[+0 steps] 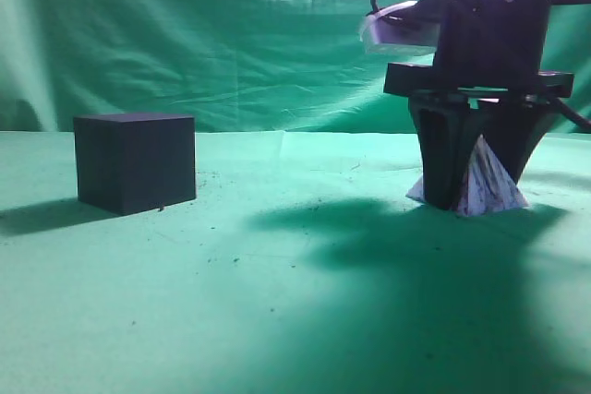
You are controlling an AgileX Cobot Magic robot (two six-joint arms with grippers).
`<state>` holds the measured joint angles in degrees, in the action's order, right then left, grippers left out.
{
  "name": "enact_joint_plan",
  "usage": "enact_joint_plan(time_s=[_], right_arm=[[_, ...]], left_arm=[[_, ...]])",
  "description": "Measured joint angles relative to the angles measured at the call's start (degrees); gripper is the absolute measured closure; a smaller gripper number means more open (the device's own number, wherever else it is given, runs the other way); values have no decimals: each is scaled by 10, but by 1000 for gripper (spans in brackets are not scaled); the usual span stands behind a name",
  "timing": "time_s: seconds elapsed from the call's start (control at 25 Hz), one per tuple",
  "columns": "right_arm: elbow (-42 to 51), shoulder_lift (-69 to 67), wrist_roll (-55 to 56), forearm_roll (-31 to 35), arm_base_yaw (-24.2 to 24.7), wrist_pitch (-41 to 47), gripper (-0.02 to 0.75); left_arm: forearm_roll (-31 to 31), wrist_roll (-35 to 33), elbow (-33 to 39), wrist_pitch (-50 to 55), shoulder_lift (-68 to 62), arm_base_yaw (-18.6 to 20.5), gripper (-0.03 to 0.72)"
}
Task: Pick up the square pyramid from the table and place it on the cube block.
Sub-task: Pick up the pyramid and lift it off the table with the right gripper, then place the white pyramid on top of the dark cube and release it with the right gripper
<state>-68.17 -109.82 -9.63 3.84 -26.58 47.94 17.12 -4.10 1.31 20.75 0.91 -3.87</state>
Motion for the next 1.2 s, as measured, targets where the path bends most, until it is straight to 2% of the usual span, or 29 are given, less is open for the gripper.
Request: enact_joint_plan(time_s=[0.32,0.36,0.4,0.56,0.68,0.76,0.88,1.04,1.2], right_arm=[[-11,1,0,-4,1,11,316],[-17,1,0,-4,1,16,316],[-24,2,-1,-3,1,28,362],[-85,31,-1,4,-14,63,353],[-153,52,-1,4,-53,78,353],[-226,52,-1,19,-107,83,353],[-286,22,-1,33,-163,97,353],[-354,-52,-2,40,-204,132,353],[-386,-102,-2,44,-212,150,353]], left_arm=[[0,0,0,0,0,0,688],[0,0,0,0,0,0,688],[0,0,0,0,0,0,688],[0,0,0,0,0,0,688],[0,0,0,0,0,0,688],[0,0,0,0,0,0,688],[0,0,0,0,0,0,688],[0,0,0,0,0,0,688],[0,0,0,0,0,0,688]])
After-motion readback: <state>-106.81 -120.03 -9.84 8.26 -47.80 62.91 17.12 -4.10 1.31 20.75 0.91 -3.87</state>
